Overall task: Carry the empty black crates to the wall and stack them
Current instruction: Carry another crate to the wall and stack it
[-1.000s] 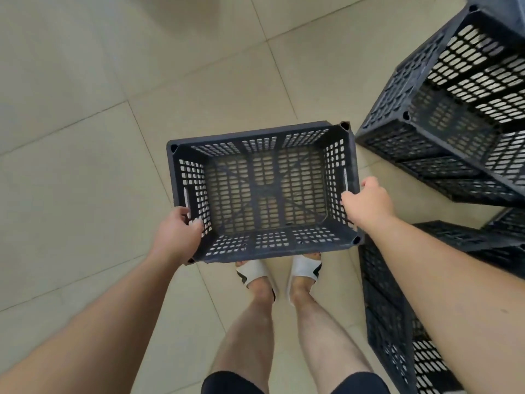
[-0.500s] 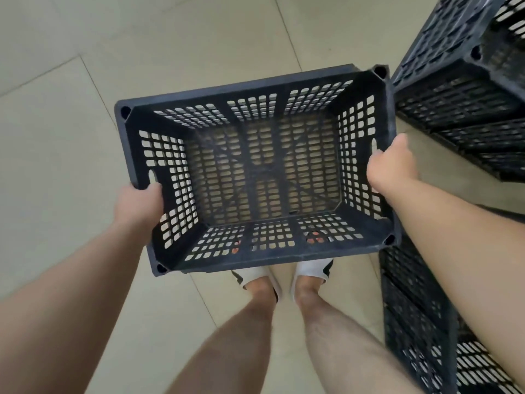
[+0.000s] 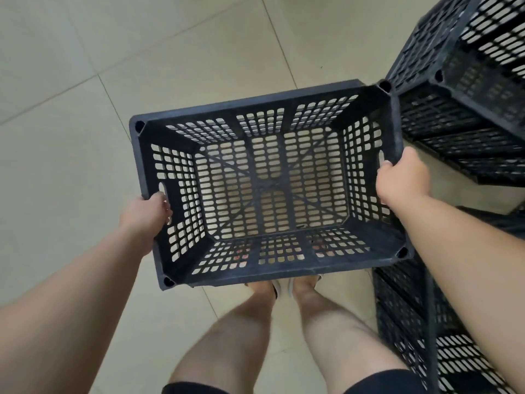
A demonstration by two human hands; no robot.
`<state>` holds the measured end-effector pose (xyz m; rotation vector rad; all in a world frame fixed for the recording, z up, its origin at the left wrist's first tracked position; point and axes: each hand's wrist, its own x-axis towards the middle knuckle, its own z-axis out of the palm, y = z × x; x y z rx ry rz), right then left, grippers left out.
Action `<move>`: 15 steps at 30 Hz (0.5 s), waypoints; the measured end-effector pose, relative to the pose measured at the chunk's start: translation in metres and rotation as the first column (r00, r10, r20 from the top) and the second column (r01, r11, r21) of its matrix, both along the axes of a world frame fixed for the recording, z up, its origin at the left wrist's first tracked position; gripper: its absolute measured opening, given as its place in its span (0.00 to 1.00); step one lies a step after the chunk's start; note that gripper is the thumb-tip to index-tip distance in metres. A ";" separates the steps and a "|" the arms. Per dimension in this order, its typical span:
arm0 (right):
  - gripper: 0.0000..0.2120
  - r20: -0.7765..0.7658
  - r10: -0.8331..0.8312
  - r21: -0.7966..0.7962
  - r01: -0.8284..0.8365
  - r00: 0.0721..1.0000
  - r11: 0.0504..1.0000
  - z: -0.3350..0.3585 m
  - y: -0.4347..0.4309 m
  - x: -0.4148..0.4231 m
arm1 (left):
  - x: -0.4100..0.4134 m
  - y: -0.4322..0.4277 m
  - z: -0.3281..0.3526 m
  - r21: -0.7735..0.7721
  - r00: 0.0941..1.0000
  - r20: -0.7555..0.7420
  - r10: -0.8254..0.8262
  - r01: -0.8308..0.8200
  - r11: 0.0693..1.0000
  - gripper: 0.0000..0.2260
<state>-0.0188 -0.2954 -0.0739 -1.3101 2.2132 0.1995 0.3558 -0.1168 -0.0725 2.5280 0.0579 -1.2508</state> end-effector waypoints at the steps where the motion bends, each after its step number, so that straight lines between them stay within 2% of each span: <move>1: 0.09 -0.004 -0.004 0.002 0.004 1.000 1.000 0.016 0.002 -0.002 | -0.001 0.000 0.015 0.000 1.000 -0.006 0.002 -0.002 1.000 0.09; 7: 0.10 -0.039 -0.061 0.013 0.062 0.997 0.998 0.128 0.014 -0.011 | -0.015 -0.006 0.123 -0.076 1.000 -0.016 0.007 -0.009 0.997 0.08; 15: 0.11 -0.041 -0.113 -0.003 0.113 0.993 0.994 0.295 0.040 -0.008 | -0.012 0.010 0.276 -0.136 0.998 0.055 0.008 -0.001 0.991 0.07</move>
